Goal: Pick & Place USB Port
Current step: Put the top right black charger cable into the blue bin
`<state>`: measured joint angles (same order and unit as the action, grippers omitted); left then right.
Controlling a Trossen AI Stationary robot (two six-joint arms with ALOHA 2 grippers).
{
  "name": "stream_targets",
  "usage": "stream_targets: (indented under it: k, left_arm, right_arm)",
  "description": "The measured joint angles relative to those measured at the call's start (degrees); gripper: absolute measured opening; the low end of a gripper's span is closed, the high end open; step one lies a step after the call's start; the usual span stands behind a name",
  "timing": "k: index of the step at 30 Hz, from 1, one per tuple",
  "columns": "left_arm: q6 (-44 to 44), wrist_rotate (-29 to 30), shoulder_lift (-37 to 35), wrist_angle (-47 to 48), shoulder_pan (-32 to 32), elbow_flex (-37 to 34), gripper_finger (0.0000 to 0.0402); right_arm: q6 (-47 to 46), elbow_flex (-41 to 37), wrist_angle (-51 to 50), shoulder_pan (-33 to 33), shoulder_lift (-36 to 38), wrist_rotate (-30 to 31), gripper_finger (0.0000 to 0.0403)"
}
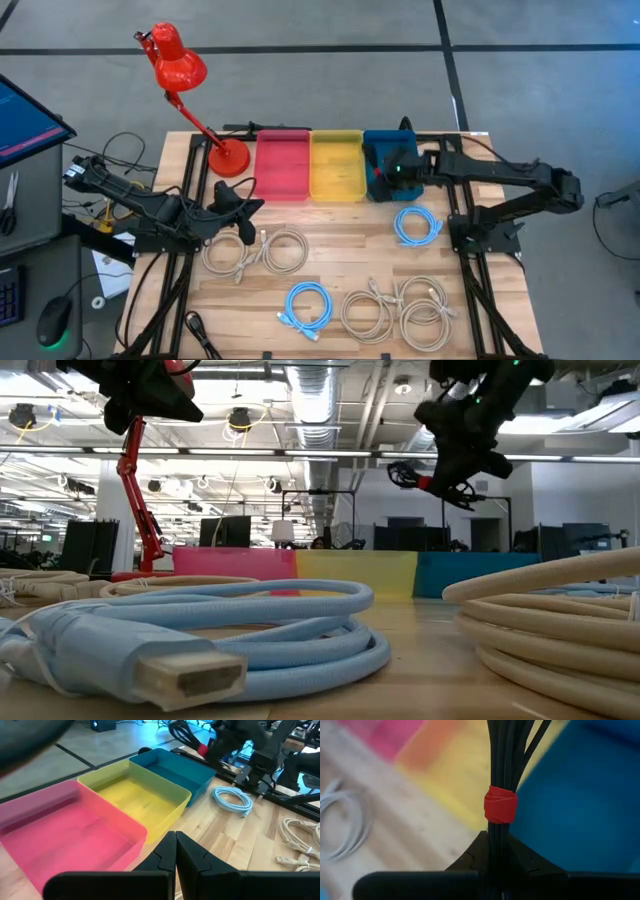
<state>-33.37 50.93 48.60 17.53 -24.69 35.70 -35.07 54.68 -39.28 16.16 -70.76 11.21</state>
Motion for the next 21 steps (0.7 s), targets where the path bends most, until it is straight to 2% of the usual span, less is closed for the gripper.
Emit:
stream_targets:
  k: [5, 10, 21]
  left_arm:
    - [-0.11, -0.01, 0.00, -0.01, 0.00, 0.00, 0.0004]
    - [-0.11, -0.01, 0.00, -0.01, 0.02, 0.00, 0.0004]
    - [-0.12, 0.00, 0.00, -0.01, 0.01, -0.02, 0.0004]
  right_arm:
    - [4.36, 0.02, -0.47, 8.65, -2.21, -0.70, 0.0022]
    - [7.26, 0.01, -1.21, 14.26, -6.84, -1.30, 0.0022]
    - [10.12, 0.02, 0.53, 18.99, -20.48, -1.96, 0.0022]
